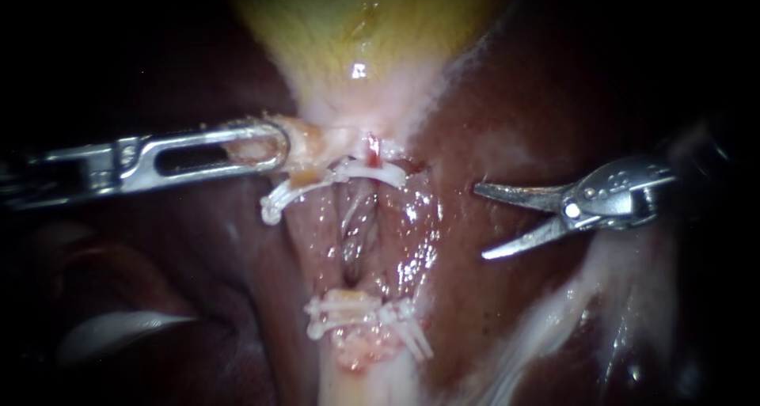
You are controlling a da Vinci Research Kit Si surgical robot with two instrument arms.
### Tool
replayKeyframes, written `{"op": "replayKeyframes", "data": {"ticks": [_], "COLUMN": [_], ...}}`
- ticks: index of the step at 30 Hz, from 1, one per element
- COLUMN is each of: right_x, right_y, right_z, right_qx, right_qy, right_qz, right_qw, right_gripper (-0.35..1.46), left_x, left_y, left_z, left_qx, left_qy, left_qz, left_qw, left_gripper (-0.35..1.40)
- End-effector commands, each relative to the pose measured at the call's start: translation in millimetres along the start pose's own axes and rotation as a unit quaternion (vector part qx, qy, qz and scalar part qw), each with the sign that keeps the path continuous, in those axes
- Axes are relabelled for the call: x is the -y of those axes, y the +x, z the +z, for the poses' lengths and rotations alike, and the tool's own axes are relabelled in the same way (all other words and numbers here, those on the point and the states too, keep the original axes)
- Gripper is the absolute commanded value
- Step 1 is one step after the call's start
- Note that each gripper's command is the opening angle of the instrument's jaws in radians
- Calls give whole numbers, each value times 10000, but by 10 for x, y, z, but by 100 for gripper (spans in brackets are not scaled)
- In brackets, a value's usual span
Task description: Go back from the cut right tube
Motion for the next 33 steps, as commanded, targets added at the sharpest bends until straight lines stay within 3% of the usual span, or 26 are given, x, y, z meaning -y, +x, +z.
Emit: {"op": "replayKeyframes", "data": {"ticks": [1, 17, 33], "right_x": [0, 2, 3], "right_y": [0, -1, -1], "right_z": [0, -3, -4], "right_qx": [-2, -3, -4], "right_qy": [1, 9, 10], "right_qz": [0, -5, -5], "right_qw": [10000, 10000, 10000], "right_gripper": [145, 145, 145], "left_x": [-3, -35, -38], "left_y": [3, 28, 35], "left_z": [5, 60, 70], "left_qx": [-5, -95, -175], "left_qy": [-30, -155, -145], "left_qz": [39, 121, 140], "left_qw": [10000, 9998, 9996], "left_gripper": [-35, -35, -35]}}
